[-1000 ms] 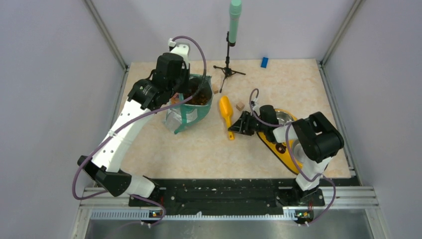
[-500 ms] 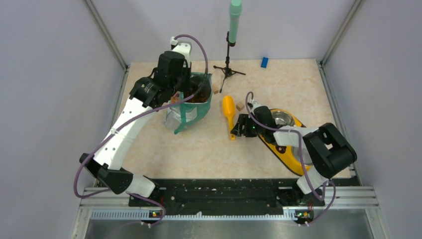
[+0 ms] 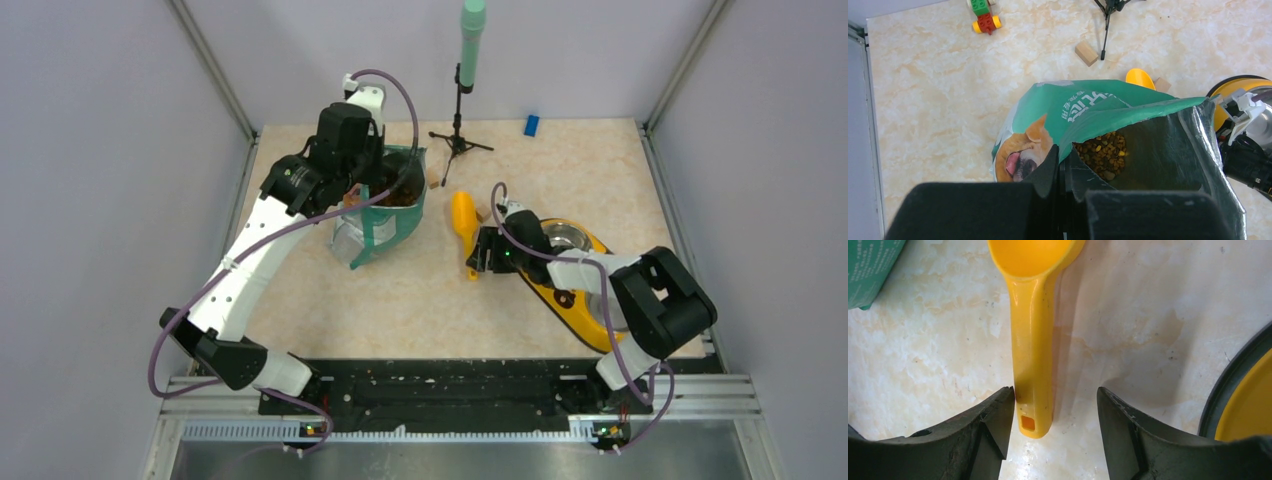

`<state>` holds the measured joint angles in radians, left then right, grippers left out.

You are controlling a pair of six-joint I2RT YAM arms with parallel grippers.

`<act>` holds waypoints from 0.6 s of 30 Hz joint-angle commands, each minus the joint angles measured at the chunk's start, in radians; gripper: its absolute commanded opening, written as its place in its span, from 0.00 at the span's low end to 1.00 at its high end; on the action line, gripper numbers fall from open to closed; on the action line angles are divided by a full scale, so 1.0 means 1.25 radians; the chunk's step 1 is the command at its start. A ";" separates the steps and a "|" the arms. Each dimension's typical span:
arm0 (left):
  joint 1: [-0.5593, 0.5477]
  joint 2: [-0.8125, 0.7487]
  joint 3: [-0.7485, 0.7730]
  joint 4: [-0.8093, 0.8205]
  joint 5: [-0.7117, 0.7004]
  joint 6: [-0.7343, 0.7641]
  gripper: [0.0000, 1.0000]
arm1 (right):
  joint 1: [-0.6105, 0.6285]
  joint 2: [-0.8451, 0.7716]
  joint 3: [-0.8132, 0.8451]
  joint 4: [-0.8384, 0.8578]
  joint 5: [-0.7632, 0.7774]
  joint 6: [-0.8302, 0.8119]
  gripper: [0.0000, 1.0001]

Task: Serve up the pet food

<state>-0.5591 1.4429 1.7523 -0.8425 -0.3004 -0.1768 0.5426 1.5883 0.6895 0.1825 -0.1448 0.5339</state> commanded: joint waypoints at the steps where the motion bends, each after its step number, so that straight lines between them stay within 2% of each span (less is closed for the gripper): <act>1: 0.003 -0.004 0.020 0.036 -0.003 0.013 0.00 | 0.029 -0.041 0.034 -0.027 0.034 -0.030 0.63; 9: 0.003 -0.007 0.017 0.033 -0.002 0.015 0.00 | 0.092 -0.037 0.059 -0.039 0.111 -0.033 0.64; 18: 0.004 -0.019 0.009 0.030 -0.003 0.017 0.00 | 0.161 0.024 0.083 -0.077 0.294 -0.028 0.59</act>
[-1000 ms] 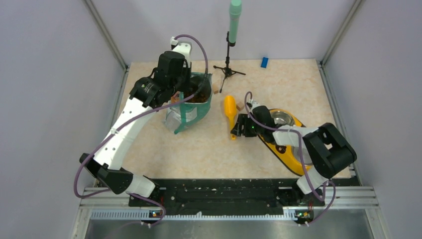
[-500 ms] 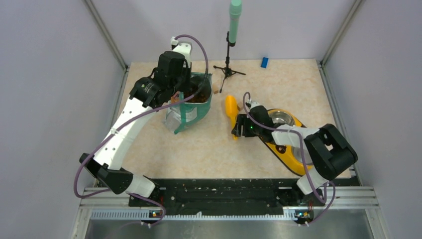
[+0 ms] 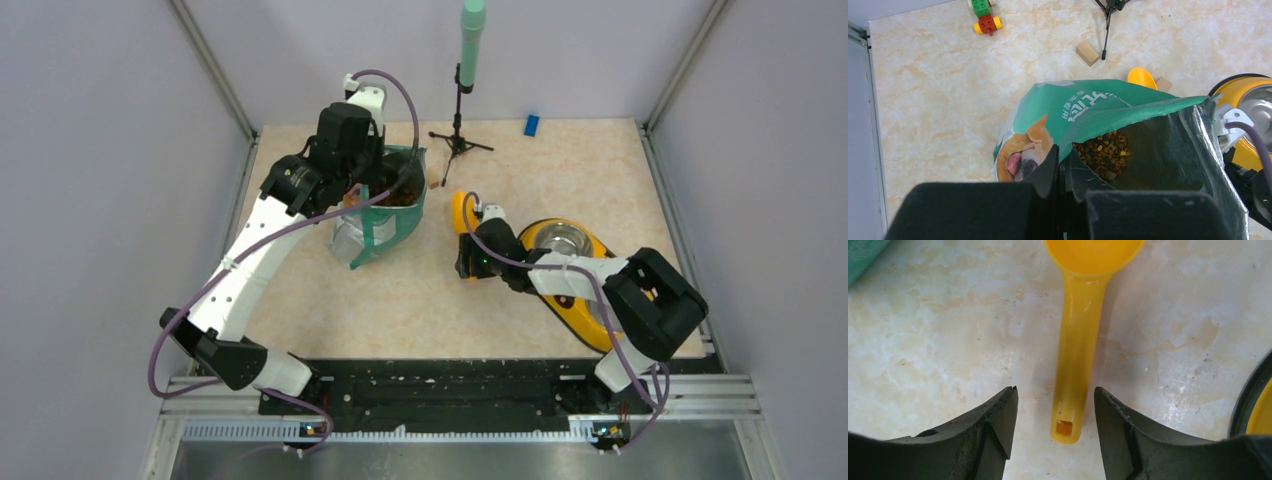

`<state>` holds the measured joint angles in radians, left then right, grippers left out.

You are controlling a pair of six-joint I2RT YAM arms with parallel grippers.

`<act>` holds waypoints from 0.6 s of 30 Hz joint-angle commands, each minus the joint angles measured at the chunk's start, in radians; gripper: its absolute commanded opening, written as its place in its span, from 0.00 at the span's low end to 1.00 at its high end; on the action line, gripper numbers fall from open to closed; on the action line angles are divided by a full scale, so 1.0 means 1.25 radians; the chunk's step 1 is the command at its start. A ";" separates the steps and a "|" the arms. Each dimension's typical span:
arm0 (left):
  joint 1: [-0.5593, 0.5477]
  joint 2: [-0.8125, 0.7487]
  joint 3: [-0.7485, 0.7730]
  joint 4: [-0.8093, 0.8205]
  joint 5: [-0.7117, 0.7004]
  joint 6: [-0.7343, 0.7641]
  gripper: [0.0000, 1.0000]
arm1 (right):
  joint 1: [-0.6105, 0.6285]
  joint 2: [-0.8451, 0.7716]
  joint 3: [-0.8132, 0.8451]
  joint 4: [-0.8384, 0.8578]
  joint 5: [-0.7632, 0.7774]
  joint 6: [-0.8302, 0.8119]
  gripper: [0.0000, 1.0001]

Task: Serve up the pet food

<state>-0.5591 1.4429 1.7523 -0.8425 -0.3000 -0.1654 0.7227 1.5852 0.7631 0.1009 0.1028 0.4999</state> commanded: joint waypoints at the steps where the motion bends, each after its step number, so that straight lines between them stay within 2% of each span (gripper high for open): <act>1: 0.004 -0.019 0.008 0.031 -0.006 0.008 0.00 | 0.018 0.032 0.022 -0.008 0.098 0.001 0.57; 4: 0.004 -0.022 0.005 0.031 -0.008 0.010 0.00 | 0.021 0.051 0.021 0.011 0.092 -0.003 0.46; 8: 0.004 -0.023 0.005 0.031 -0.008 0.010 0.00 | 0.021 0.069 0.025 0.044 0.079 -0.053 0.24; 10: 0.004 -0.024 0.004 0.030 -0.010 0.012 0.00 | 0.022 0.082 0.035 0.060 0.062 -0.127 0.12; 11: 0.003 -0.025 0.003 0.031 -0.009 0.013 0.00 | 0.021 0.091 0.039 0.063 0.069 -0.158 0.02; 13: 0.003 -0.025 0.001 0.030 -0.010 0.013 0.00 | 0.016 0.115 0.055 0.064 0.080 -0.227 0.00; 18: 0.005 -0.035 0.001 0.029 -0.014 0.019 0.00 | -0.018 0.168 0.100 0.058 0.088 -0.305 0.00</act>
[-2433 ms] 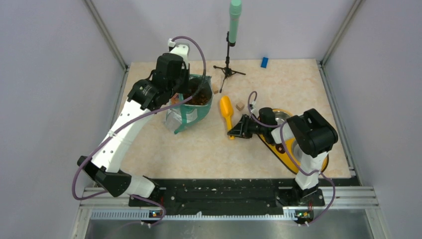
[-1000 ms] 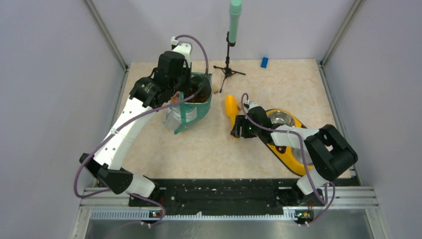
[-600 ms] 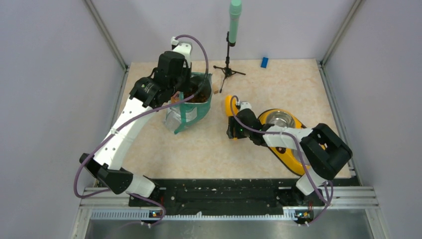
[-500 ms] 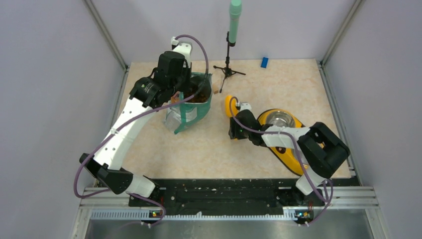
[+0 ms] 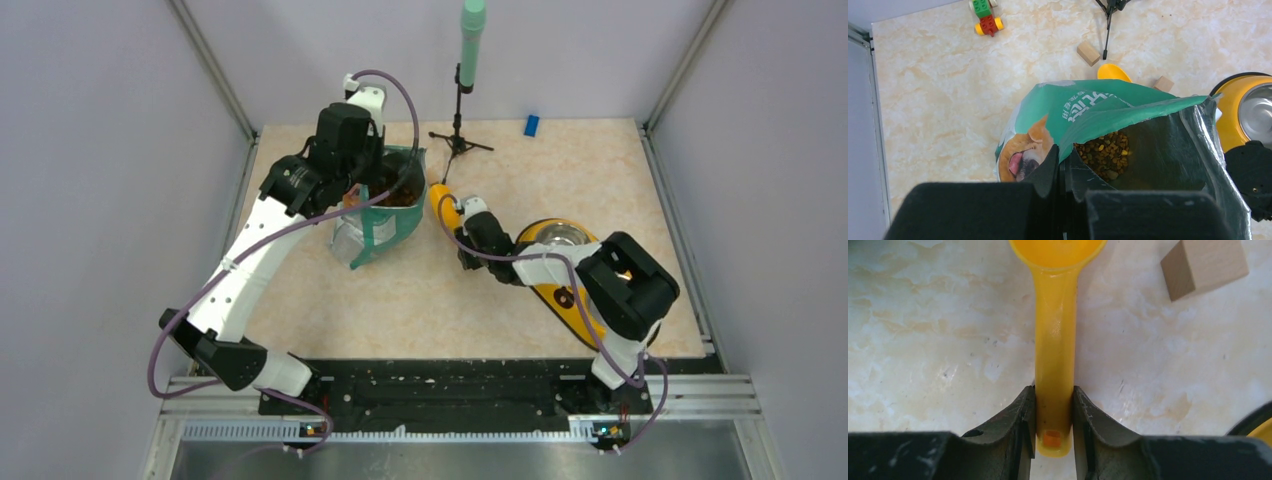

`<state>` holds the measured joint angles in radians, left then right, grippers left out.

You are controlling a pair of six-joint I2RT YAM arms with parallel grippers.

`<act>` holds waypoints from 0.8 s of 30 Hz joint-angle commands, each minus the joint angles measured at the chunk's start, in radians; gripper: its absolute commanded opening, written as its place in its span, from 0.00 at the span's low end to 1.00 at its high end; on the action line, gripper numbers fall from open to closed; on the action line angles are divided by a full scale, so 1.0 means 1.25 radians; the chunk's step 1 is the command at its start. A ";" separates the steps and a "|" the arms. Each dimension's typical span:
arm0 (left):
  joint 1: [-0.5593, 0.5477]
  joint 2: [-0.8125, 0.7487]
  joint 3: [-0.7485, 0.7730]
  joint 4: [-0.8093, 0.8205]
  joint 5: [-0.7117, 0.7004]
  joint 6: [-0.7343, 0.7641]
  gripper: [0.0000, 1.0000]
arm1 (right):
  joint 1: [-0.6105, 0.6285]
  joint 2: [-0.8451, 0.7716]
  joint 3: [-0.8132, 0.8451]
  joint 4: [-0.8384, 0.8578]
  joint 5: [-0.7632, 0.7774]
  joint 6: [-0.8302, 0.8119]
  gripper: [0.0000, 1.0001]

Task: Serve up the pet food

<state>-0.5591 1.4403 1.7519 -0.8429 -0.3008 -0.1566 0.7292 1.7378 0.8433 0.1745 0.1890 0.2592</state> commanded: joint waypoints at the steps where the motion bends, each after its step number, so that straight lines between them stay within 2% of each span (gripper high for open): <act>1: 0.004 -0.033 0.001 0.028 -0.016 0.013 0.00 | -0.030 0.055 0.045 0.000 0.022 -0.125 0.00; 8: 0.004 -0.037 0.000 0.023 -0.022 0.018 0.00 | -0.075 0.088 0.075 0.014 -0.030 -0.175 0.00; 9: 0.004 -0.037 0.001 0.022 -0.023 0.017 0.00 | -0.075 0.085 0.073 0.016 -0.044 -0.177 0.09; 11: 0.004 -0.037 0.002 0.022 -0.025 0.017 0.00 | -0.075 0.071 0.063 0.028 -0.077 -0.174 0.42; 13: 0.004 -0.036 0.003 0.023 -0.025 0.017 0.00 | -0.075 0.049 0.045 0.046 -0.096 -0.159 0.59; 17: 0.003 -0.031 0.002 0.024 -0.031 0.018 0.00 | -0.075 -0.003 0.026 0.055 -0.110 -0.128 0.71; 24: 0.005 -0.035 -0.002 0.028 -0.039 0.015 0.00 | -0.075 -0.128 -0.017 0.065 -0.096 -0.085 0.78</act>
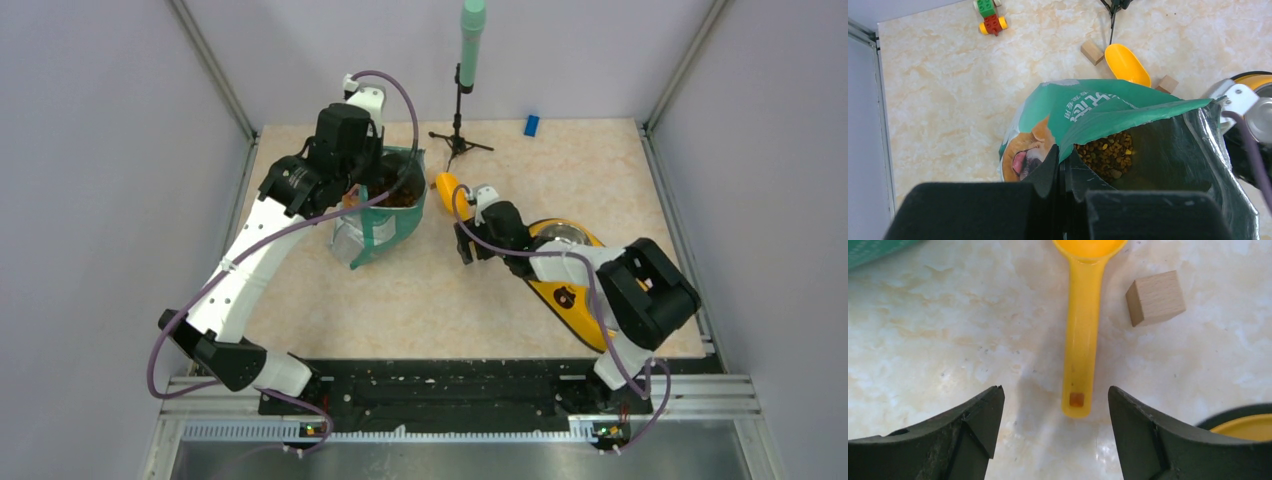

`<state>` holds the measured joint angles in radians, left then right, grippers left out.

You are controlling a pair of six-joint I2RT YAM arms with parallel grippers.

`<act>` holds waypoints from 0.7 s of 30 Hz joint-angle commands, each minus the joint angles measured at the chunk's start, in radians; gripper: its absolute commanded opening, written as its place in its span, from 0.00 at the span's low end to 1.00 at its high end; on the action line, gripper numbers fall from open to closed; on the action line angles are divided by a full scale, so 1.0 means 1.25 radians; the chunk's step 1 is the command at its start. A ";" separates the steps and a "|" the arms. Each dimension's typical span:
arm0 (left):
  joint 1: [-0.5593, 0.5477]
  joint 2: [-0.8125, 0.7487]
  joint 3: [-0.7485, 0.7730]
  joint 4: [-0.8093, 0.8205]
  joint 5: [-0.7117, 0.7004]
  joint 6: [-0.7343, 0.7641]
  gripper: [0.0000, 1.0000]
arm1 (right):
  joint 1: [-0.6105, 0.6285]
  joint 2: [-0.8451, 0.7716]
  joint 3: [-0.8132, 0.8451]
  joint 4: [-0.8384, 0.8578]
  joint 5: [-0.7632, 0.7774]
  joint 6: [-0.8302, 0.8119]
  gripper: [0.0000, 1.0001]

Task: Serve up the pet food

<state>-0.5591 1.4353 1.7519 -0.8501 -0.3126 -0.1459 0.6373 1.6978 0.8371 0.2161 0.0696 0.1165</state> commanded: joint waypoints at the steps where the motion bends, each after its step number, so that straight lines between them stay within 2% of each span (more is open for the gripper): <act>1: 0.004 -0.032 -0.004 0.035 -0.029 0.006 0.00 | -0.002 -0.113 -0.020 0.032 0.008 0.032 0.78; 8: 0.003 -0.034 -0.014 0.042 -0.032 0.005 0.00 | -0.002 -0.228 -0.092 0.065 0.054 0.045 0.79; 12: 0.003 -0.036 -0.017 0.044 -0.030 0.000 0.00 | -0.002 -0.295 -0.172 0.151 0.047 0.037 0.79; 17: 0.004 -0.043 -0.024 0.046 -0.024 -0.005 0.00 | -0.002 -0.370 -0.317 0.337 0.046 0.004 0.80; 21: 0.003 -0.053 -0.036 0.050 -0.017 -0.013 0.00 | -0.002 -0.382 -0.343 0.354 0.077 0.026 0.80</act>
<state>-0.5591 1.4162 1.7237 -0.8349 -0.3145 -0.1493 0.6373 1.2507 0.4206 0.5137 0.1291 0.1406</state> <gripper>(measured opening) 0.012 0.801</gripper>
